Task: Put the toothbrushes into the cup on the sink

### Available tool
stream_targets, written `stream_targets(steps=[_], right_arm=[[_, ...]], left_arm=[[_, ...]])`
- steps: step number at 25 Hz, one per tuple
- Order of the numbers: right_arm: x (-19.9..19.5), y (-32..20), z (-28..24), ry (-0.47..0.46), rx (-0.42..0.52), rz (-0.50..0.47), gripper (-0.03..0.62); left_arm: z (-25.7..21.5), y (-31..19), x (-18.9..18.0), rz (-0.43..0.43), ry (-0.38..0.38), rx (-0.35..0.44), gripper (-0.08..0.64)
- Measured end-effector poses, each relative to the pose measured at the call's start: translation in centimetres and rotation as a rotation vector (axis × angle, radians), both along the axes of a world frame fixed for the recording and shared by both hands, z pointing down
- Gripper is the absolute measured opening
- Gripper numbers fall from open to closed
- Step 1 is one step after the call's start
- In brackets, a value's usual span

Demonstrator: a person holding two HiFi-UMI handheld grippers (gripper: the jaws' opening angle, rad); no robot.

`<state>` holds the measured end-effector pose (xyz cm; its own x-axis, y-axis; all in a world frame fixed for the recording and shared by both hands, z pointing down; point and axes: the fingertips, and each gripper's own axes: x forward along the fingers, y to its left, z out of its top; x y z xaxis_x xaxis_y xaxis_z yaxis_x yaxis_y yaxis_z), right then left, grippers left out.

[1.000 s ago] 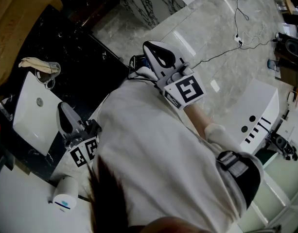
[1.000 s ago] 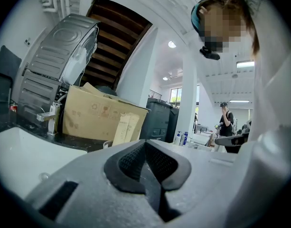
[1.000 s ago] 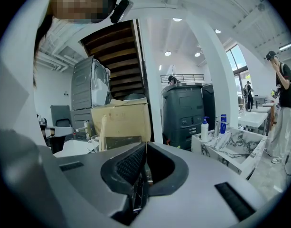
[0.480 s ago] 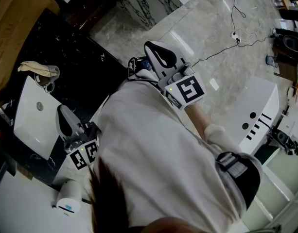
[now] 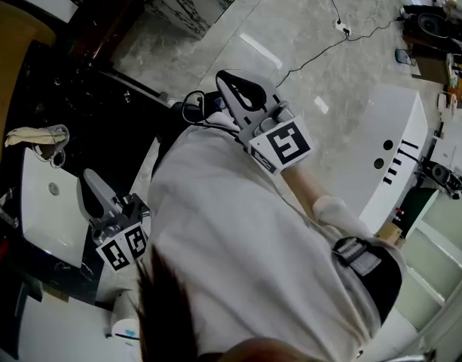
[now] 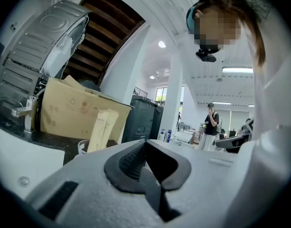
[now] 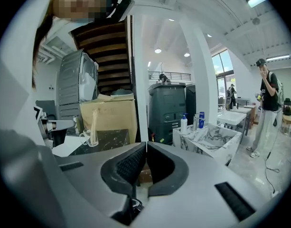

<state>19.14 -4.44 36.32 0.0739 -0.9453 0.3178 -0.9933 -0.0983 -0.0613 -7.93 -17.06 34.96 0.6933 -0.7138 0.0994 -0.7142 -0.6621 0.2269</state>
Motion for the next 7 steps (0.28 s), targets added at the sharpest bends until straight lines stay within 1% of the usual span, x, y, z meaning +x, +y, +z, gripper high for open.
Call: stream_targets(steps=[3, 7], right_arm=[[2.2, 1.9, 0.4, -0.006, -0.002, 0.037, 0.017], [7.1, 4.0, 0.3, 0.018, 0.017, 0.060, 0.017]], left_arm=[[0.2, 0.9, 2.5, 0.023, -0.003, -0.005, 0.009], [0.4, 2.0, 7.5, 0.056, -0.009, 0.008, 0.009]])
